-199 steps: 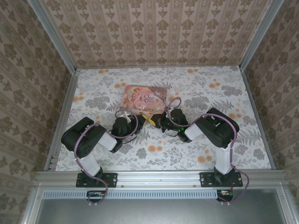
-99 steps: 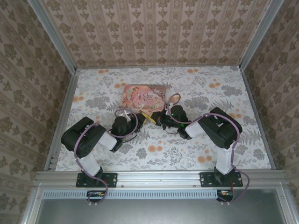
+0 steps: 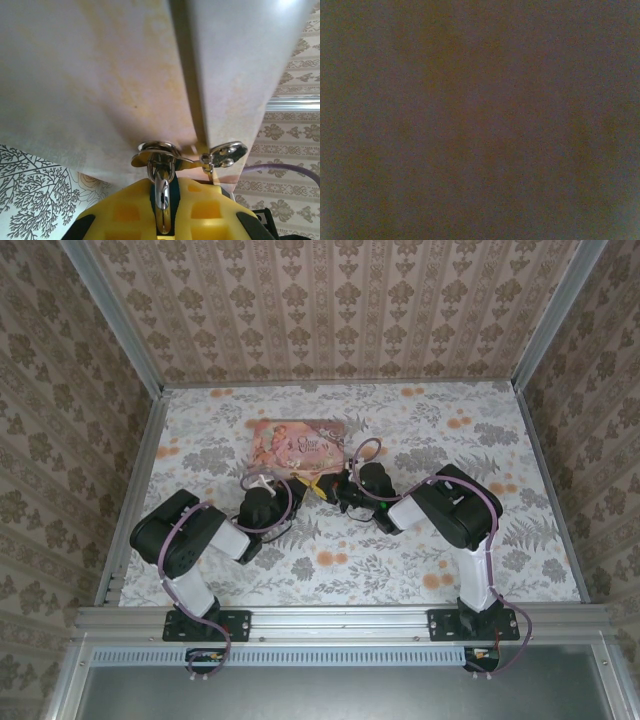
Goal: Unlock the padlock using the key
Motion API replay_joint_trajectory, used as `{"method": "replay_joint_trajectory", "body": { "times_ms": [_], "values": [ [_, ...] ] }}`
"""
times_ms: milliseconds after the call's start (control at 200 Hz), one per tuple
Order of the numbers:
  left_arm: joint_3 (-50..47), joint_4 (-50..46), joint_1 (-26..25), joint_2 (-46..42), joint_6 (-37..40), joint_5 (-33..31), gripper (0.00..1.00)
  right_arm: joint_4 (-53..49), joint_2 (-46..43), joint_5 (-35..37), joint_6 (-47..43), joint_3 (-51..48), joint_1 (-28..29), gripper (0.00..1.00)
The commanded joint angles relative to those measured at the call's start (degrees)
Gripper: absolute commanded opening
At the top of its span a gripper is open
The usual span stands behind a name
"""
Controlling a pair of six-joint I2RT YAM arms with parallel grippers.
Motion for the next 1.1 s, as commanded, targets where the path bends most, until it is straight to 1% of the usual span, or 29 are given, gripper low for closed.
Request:
{"method": "replay_joint_trajectory", "body": {
  "times_ms": [0,85,130,435,490,630,725,885,915,990,1095],
  "values": [
    [1.65,3.39,-6.39,0.56,-0.25,26.22,0.0,13.42,-2.26,-1.86,0.26,4.03,2.73,0.16],
    [1.0,3.36,-5.48,0.98,-0.2,25.49,0.0,13.37,-2.98,-1.59,-0.08,2.5,1.95,0.3],
    [0.65,3.45,-4.98,1.28,-0.09,25.22,0.0,13.25,-3.44,-1.49,-0.27,1.64,1.52,0.35],
    [0.36,3.33,-3.02,2.69,0.77,25.41,0.0,13.18,-6.65,-1.9,-1.76,-4.94,-0.69,0.59],
    [0.31,3.33,-2.75,2.86,0.9,25.54,0.0,13.16,-7.43,-2.68,-2.19,-6.34,-1.13,0.61],
    [0.27,3.31,-2.19,3.43,0.99,25.9,0.0,11.75,-10.64,-5.54,-4.3,-10.54,-1.87,0.64],
    [0.29,3.31,-1.76,3.92,1.25,26.05,0.0,8.54,-13.61,-8.13,-6.64,-12.71,-2.4,0.66],
    [0.14,3.33,-0.85,4.77,1.78,26.12,0.0,3.44,-17.24,-14.58,-10.19,-14.36,-3.04,0.67],
    [0.18,3.32,-0.72,4.89,1.85,26.17,0.0,1.8,-18.1,-15.82,-11.37,-14.49,-3.04,0.66],
    [0.18,3.33,-0.45,5.08,1.9,26.14,0.0,-3.98,-21.0,-17.67,-15.1,-15.01,-3.03,0.59],
    [0.01,3.25,-0.21,5.17,2.02,26.24,0.0,-18.54,-27.36,-17.24,-23.25,-15.15,-3.04,0.51]
  ]
}}
